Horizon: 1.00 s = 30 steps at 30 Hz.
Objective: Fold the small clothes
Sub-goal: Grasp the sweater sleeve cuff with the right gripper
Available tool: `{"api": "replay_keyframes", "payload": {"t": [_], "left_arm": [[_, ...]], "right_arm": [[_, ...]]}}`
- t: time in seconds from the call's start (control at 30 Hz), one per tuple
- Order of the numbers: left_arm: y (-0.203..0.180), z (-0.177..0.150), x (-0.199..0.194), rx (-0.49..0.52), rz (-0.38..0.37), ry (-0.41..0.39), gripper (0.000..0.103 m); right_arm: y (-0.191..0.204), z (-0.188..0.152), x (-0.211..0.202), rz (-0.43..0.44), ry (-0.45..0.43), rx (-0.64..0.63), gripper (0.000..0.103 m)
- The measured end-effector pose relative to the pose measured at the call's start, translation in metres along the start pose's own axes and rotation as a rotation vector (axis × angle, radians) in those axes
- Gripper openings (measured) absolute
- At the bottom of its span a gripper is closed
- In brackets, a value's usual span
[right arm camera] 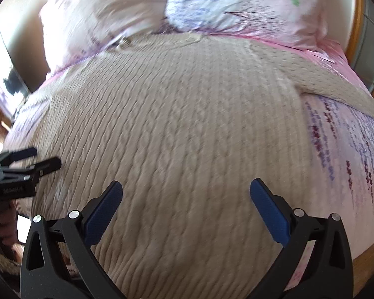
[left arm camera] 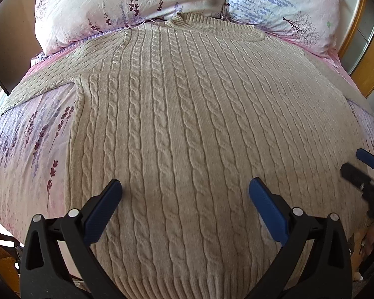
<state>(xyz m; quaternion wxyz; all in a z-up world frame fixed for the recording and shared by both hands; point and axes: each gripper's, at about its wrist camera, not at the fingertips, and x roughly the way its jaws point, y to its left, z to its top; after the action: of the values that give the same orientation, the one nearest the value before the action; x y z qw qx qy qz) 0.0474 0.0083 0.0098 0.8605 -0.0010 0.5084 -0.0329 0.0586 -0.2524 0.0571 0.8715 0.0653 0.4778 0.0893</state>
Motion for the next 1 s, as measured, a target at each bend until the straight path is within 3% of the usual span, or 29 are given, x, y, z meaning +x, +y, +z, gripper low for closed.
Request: {"api": "replay_keyframes", "payload": {"t": [0.1,0.23,0.4,0.5,0.73,0.9,0.97,1.0], "left_arm": [[0.006,0.015,0.004,-0.048,-0.021,-0.006,0.101],[0.012,0.035,0.01,-0.122,-0.043,-0.019,0.101],[0.014,0.055,0.016,-0.189,-0.075,-0.038,0.101],[0.014,0.063,0.021,-0.21,-0.094,-0.034,0.101],[0.012,0.073,0.024,-0.23,-0.105,-0.04,0.101],[0.014,0.077,0.021,-0.249,-0.111,-0.068,0.101],[0.015,0.078,0.019,-0.253,-0.111,-0.074,0.101],[0.016,0.078,0.019,-0.256,-0.111,-0.079,0.101]], "right_arm": [[-0.061,0.029,-0.004,-0.002,-0.045,0.187,0.099],[-0.16,0.059,-0.01,0.018,-0.109,0.484,0.078],[-0.263,0.065,-0.008,0.052,-0.193,0.842,0.062],[-0.305,0.061,-0.003,0.048,-0.22,1.009,0.06],[-0.349,0.047,0.006,0.064,-0.28,1.195,0.043],[-0.368,0.034,0.008,0.093,-0.355,1.296,0.023],[-0.372,0.033,0.009,0.075,-0.354,1.298,0.01],[-0.372,0.034,0.01,0.061,-0.346,1.289,0.009]]}}
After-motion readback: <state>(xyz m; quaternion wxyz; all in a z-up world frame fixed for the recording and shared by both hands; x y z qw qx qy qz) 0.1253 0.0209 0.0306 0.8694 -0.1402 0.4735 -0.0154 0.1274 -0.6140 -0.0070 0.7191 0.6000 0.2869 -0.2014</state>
